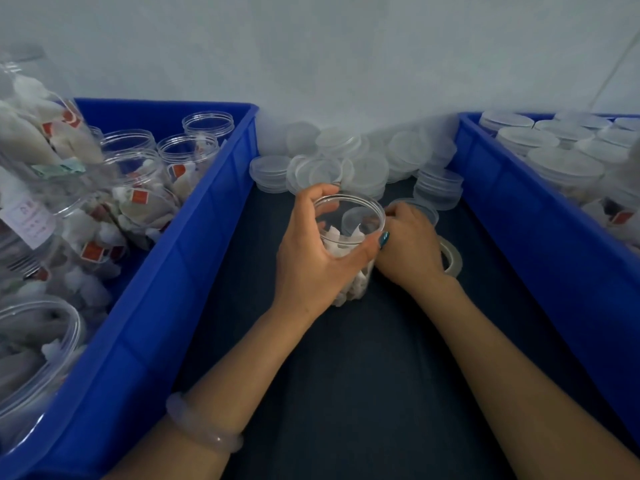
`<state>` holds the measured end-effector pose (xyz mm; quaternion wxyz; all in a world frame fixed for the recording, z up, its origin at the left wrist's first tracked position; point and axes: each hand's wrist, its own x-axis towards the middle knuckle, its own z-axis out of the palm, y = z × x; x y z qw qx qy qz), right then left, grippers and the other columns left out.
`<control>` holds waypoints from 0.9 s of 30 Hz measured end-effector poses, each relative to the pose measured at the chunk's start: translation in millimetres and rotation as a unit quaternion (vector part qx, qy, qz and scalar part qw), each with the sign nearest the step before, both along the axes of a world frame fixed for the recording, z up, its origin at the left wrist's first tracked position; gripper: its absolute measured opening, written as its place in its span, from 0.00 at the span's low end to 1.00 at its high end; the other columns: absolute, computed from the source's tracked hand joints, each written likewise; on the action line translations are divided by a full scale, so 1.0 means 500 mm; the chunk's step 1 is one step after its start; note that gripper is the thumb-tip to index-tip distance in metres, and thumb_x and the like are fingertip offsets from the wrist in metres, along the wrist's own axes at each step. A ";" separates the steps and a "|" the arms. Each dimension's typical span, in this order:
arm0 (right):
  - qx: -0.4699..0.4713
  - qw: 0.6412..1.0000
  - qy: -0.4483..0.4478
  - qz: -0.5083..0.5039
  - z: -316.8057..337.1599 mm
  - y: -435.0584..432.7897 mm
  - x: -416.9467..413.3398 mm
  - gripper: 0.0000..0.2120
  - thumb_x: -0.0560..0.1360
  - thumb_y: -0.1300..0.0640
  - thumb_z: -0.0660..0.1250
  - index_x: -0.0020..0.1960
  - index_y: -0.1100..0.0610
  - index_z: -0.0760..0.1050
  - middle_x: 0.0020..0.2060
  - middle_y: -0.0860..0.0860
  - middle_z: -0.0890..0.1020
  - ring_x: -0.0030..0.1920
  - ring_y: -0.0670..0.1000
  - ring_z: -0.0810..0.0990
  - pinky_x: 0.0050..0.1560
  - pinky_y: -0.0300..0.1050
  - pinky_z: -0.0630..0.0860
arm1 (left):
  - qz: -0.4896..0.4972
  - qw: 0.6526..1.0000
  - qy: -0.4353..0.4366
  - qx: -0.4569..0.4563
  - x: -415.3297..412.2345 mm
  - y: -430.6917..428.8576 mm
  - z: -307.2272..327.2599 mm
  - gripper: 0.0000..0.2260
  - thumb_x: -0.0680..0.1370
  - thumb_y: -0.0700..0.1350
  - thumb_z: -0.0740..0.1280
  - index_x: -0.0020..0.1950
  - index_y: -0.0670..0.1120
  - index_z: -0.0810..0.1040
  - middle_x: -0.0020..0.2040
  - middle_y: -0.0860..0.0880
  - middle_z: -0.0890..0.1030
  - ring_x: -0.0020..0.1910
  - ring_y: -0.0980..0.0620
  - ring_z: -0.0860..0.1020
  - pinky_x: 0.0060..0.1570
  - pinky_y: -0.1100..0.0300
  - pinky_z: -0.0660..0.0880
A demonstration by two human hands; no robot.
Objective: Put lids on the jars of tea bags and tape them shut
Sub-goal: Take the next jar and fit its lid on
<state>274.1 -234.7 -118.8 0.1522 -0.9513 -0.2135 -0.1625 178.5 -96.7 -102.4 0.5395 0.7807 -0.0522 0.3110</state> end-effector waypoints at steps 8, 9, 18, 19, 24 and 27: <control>-0.120 0.987 0.094 0.049 -0.016 0.021 0.018 0.29 0.82 0.47 0.60 0.81 0.48 0.57 0.80 0.55 0.58 0.80 0.55 0.54 0.79 0.62 0.47 | 0.004 1.000 0.004 -0.001 -0.001 0.000 0.004 0.33 0.69 0.60 0.73 0.68 0.48 0.69 0.67 0.55 0.75 0.65 0.55 0.76 0.63 0.50 0.76; -0.108 0.989 0.089 0.052 -0.014 0.020 0.017 0.28 0.82 0.46 0.61 0.80 0.47 0.59 0.79 0.54 0.60 0.79 0.55 0.56 0.79 0.62 0.49 | 0.004 1.000 0.005 0.001 -0.001 0.001 0.004 0.33 0.69 0.60 0.73 0.69 0.48 0.69 0.67 0.56 0.75 0.65 0.56 0.76 0.62 0.50 0.76; -0.100 0.989 0.071 0.085 -0.009 0.019 0.014 0.25 0.83 0.50 0.59 0.80 0.48 0.61 0.79 0.55 0.62 0.79 0.55 0.56 0.80 0.56 0.42 | 0.004 1.000 0.003 0.007 0.001 0.002 0.001 0.33 0.69 0.61 0.73 0.69 0.49 0.68 0.67 0.56 0.74 0.65 0.56 0.76 0.62 0.50 0.76; -0.110 0.988 0.070 0.088 -0.008 0.019 0.014 0.26 0.83 0.50 0.59 0.80 0.48 0.59 0.79 0.55 0.60 0.80 0.55 0.55 0.80 0.56 0.42 | 0.005 1.000 0.002 0.007 0.000 0.002 0.001 0.33 0.69 0.61 0.73 0.69 0.49 0.68 0.67 0.56 0.74 0.65 0.56 0.76 0.62 0.51 0.76; -0.106 0.989 0.076 0.073 -0.016 0.013 0.011 0.30 0.82 0.47 0.60 0.81 0.45 0.54 0.79 0.55 0.59 0.77 0.60 0.54 0.76 0.53 0.48 | 0.004 1.000 0.002 0.005 0.001 0.002 0.002 0.33 0.69 0.61 0.73 0.69 0.48 0.68 0.67 0.55 0.74 0.65 0.56 0.76 0.61 0.51 0.76; -0.081 0.990 0.100 0.056 -0.022 0.015 0.021 0.27 0.81 0.47 0.62 0.79 0.47 0.61 0.75 0.56 0.63 0.75 0.60 0.57 0.75 0.54 0.54 | 0.002 1.000 0.002 0.007 0.002 0.002 0.001 0.33 0.69 0.60 0.73 0.69 0.48 0.68 0.67 0.56 0.74 0.65 0.55 0.76 0.61 0.51 0.76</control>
